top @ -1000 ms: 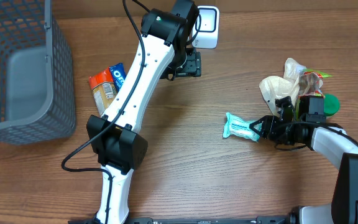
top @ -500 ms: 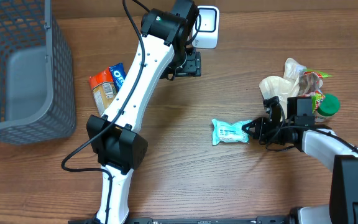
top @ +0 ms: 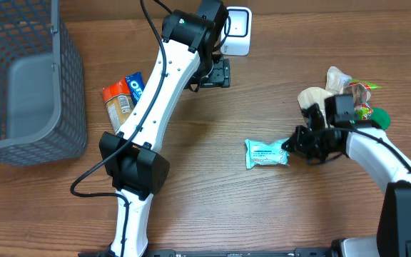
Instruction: Scan the item barcode
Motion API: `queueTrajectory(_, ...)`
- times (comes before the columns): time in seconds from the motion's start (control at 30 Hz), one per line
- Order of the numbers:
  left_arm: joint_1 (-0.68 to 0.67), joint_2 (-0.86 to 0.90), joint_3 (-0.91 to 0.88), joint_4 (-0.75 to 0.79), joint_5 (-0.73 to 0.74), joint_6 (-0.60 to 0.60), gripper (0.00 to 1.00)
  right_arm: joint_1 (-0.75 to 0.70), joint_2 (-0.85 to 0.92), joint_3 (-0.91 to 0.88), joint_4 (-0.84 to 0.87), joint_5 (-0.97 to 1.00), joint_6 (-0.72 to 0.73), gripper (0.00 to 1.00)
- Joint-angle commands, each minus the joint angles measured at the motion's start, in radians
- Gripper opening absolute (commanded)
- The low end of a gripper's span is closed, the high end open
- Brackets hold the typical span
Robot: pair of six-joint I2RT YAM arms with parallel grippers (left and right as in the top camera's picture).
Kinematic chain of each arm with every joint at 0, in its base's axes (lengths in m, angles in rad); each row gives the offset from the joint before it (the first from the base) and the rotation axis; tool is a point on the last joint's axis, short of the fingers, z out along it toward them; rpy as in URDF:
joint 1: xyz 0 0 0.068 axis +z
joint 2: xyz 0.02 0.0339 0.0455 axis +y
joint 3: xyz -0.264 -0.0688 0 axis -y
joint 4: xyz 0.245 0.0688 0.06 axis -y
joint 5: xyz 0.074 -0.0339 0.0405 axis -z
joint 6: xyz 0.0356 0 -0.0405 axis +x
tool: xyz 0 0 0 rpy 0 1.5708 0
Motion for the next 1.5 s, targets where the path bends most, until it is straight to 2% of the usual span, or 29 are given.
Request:
queueTrajectory(0.0, 0.016, 0.014, -0.005, -0.002, -0.039, 0.019, 0.86, 0.093, -0.059, 0.123, -0.064, 0.235, 0.003, 0.04)
queueTrajectory(0.2, 0.046, 0.014, -0.005, -0.003, -0.039, 0.018, 0.9, 0.322, -0.069, 0.274, -0.193, 0.636, 0.057, 0.04)
queueTrajectory(0.3, 0.064, 0.014, -0.005, -0.007, -0.038, 0.018, 0.91, 0.449, -0.069, 0.294, -0.197, 0.768, 0.058, 0.04)
queueTrajectory(0.43, 0.08, 0.014, -0.005, -0.01, -0.038, 0.018, 0.92, 0.594, -0.069, 0.294, -0.21, 0.938, 0.136, 0.04)
queueTrajectory(0.7, 0.103, 0.014, -0.005, -0.005, -0.037, 0.018, 0.95, 0.846, -0.068, 0.294, -0.183, 1.043, 0.192, 0.04)
queueTrajectory(0.83, 0.102, 0.014, -0.005, 0.0, -0.038, 0.018, 0.95, 0.917, -0.053, 0.294, -0.204, 1.044, 0.269, 0.04)
queueTrajectory(1.07, 0.102, 0.014, -0.005, -0.001, -0.029, 0.018, 0.95, 0.944, -0.029, 0.294, -0.255, 1.144, 0.297, 0.04)
queueTrajectory(1.17, 0.102, 0.014, -0.005, -0.011, 0.005, 0.019, 0.96, 0.904, -0.029, 0.294, -0.279, 1.136, 0.412, 0.04)
queueTrajectory(1.23, 0.102, 0.014, -0.006, -0.027, 0.026, 0.019, 0.94, 0.842, -0.029, 0.294, -0.284, 1.056, 0.454, 0.04)
queueTrajectory(1.3, 0.101, 0.014, -0.011, -0.044, 0.043, 0.019, 0.87, 0.748, -0.029, 0.294, -0.282, 0.916, 0.447, 0.04)
queueTrajectory(1.37, 0.1, 0.014, -0.024, -0.065, 0.083, 0.019, 0.7, 0.637, -0.029, 0.294, -0.275, 0.767, 0.39, 0.11)
queueTrajectory(1.4, 0.099, 0.017, -0.034, -0.075, 0.094, 0.019, 0.58, 0.583, -0.029, 0.294, -0.269, 0.692, 0.344, 0.2)
queueTrajectory(1.47, 0.098, 0.018, -0.051, -0.091, 0.108, 0.018, 0.13, 0.463, -0.029, 0.294, -0.249, 0.505, 0.214, 0.31)
